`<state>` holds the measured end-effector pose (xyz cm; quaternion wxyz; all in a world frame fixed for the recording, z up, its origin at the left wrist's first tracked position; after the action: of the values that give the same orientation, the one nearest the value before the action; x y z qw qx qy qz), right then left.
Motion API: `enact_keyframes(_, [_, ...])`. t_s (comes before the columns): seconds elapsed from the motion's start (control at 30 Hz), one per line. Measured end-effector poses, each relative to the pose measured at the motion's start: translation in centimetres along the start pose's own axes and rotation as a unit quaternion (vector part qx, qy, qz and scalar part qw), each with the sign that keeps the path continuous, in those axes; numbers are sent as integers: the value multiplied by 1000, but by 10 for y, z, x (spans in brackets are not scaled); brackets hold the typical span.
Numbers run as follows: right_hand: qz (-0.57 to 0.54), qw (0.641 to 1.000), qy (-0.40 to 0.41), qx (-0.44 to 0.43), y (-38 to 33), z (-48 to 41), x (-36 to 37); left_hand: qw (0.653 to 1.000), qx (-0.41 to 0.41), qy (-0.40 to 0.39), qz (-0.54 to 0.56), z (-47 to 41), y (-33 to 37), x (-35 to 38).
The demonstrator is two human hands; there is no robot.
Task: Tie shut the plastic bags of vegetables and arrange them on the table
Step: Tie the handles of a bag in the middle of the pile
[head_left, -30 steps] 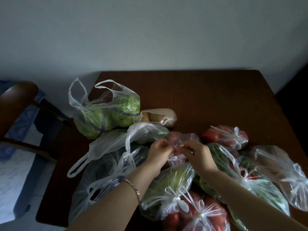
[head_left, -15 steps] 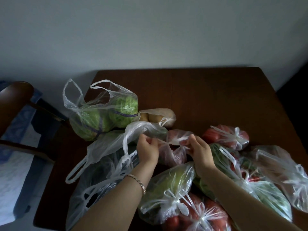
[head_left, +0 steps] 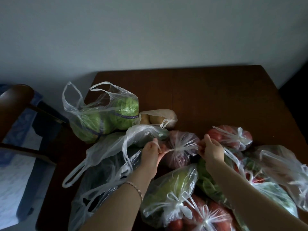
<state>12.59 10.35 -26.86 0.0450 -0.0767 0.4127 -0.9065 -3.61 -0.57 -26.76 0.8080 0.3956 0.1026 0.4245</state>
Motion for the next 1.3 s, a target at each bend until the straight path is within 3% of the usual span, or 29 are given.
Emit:
enact_keyframes(0.07, [121,986,-77,-87,-24,16,13,985,61,-101,-130,9,8,12])
enact_keyframes(0.13, [222,954,-125,-157,-39,28,27,918,110,-222,-310,12,9,24])
enact_keyframes(0.17, [251,940,-144,-182,-42,32,34,882,117,-254,-380,13,10,28])
enact_keyframes(0.23, [252,931,-166,-207,-43,33,43,852,117,-264,-437,12,14,33])
enact_keyframes(0.37, [179,956,-142,-184,-30,15,31,912,84,-205,-346,8,15,23])
enact_keyframes(0.47, [346,906,-187,-157,-4,3,33,938,71,-180,-289,8,10,16])
enact_keyframes(0.53, [433,854,-223,-181,8,4,42,925,85,-206,-307,13,11,22])
enact_keyframes(0.6, [417,846,-237,-233,10,9,49,919,109,-209,-315,19,15,26])
enact_keyframes(0.67, [376,861,-227,-255,11,9,51,922,130,-196,-308,23,21,30])
enact_keyframes(0.73, [330,894,-211,-220,15,6,47,915,173,-177,-318,25,28,31])
enact_keyframes(0.83, [270,929,-188,-168,19,1,47,880,273,-142,-363,24,37,29])
enact_keyframes(0.93, [311,912,-186,-195,17,0,54,886,224,-161,-373,19,34,30])
enact_keyframes(1.07, [391,847,-260,-250,14,8,65,903,186,-180,-344,18,36,43])
enact_keyframes(1.23, [420,831,-284,-228,21,5,59,880,198,-170,-396,16,40,51])
enact_keyframes(1.3, [390,851,-283,-209,23,6,57,870,181,-169,-426,10,34,50])
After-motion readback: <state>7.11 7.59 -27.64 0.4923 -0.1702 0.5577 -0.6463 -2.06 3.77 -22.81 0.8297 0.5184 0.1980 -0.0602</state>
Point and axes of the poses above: each hand's wrist, its own z-axis away from the middle knuckle, its own x-axis out of the palm, y = z × x, the point moved 5 cm from there along -z, towards the middle knuckle, and after that the axes turned 9 degrees about -y, right-handed, at the moved point
